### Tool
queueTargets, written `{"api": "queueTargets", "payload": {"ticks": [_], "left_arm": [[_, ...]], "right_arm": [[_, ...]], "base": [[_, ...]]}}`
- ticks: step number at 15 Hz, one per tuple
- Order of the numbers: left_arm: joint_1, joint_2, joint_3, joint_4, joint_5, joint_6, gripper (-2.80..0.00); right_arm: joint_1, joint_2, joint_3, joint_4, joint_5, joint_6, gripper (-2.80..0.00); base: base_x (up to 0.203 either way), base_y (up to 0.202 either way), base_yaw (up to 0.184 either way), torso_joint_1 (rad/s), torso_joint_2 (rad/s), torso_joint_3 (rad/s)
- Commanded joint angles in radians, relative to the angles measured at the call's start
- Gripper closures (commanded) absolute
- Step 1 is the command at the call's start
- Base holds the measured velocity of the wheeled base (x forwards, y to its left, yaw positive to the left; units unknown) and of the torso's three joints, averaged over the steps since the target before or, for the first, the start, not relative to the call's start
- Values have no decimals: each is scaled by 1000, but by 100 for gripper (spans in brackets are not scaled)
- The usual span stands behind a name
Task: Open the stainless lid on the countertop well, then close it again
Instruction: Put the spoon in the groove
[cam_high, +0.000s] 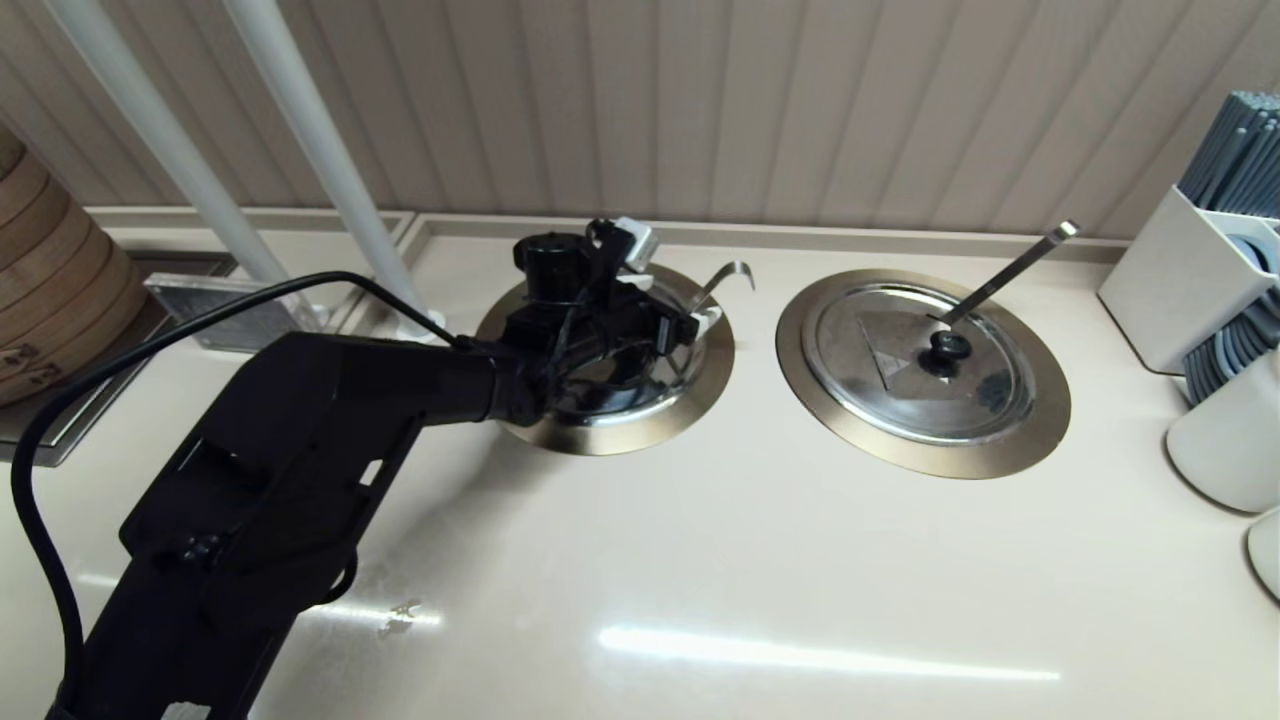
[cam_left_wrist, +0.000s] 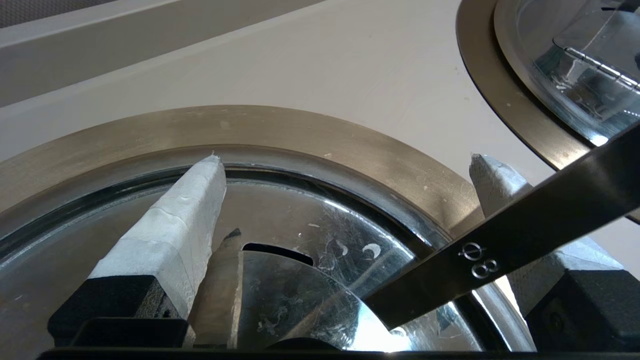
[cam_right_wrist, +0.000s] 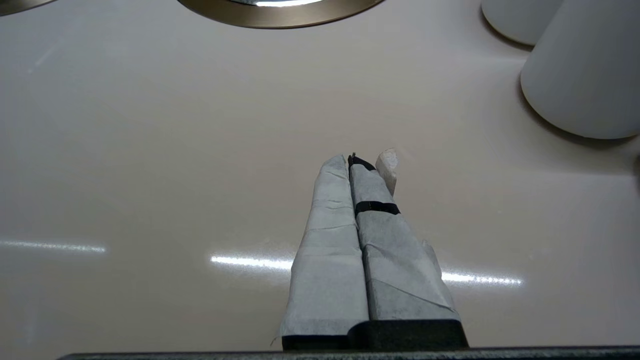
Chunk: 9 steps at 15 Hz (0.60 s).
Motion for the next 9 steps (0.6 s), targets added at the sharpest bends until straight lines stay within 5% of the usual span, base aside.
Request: {"api": "queueTargets", "payload": {"ticks": [1, 9], "left_arm": [[13, -1, 0, -2, 2, -2, -280], [39, -1, 0, -39, 70, -34, -280]], "right_arm": [[0, 2, 0, 0, 0, 0, 0], [0, 2, 0, 0, 0, 0, 0]], "base": [[0, 0, 0, 0, 0, 0], [0, 0, 0, 0, 0, 0]]}}
